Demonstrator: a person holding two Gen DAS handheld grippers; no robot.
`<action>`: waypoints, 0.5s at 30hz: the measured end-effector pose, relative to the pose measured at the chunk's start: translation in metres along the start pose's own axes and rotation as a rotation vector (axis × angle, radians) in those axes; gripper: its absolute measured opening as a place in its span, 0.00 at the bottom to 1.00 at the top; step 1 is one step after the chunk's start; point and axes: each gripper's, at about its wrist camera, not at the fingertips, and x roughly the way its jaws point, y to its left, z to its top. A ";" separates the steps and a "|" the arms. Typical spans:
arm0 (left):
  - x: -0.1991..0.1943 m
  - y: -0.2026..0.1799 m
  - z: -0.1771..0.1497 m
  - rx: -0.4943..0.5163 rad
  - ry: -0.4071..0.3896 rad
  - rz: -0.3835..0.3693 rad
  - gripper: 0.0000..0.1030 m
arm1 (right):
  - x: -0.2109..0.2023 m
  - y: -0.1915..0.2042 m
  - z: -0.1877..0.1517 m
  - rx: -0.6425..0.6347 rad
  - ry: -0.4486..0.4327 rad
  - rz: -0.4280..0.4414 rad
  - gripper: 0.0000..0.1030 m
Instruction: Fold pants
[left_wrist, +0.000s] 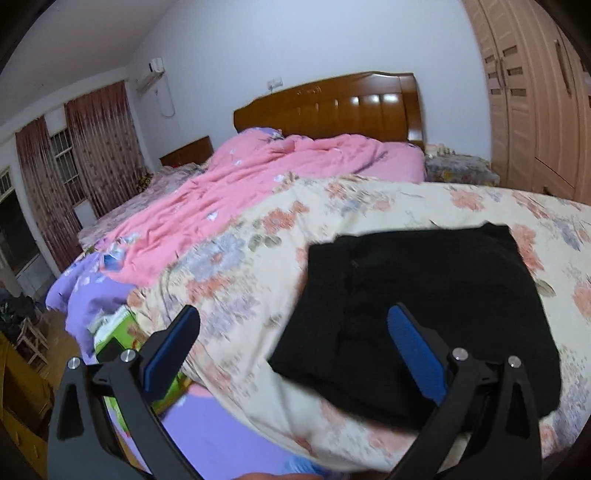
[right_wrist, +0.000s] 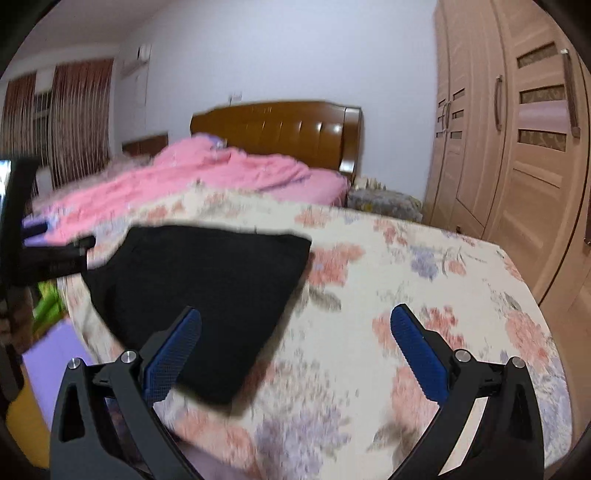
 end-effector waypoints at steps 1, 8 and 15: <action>-0.003 -0.004 -0.004 0.002 0.004 -0.019 0.99 | 0.001 0.002 -0.004 -0.011 0.012 0.001 0.96; -0.022 -0.029 -0.033 -0.046 0.032 -0.161 0.99 | 0.008 0.004 -0.030 -0.020 0.091 -0.018 0.96; -0.035 -0.048 -0.051 -0.030 0.019 -0.194 0.99 | 0.011 -0.002 -0.035 0.014 0.108 -0.017 0.96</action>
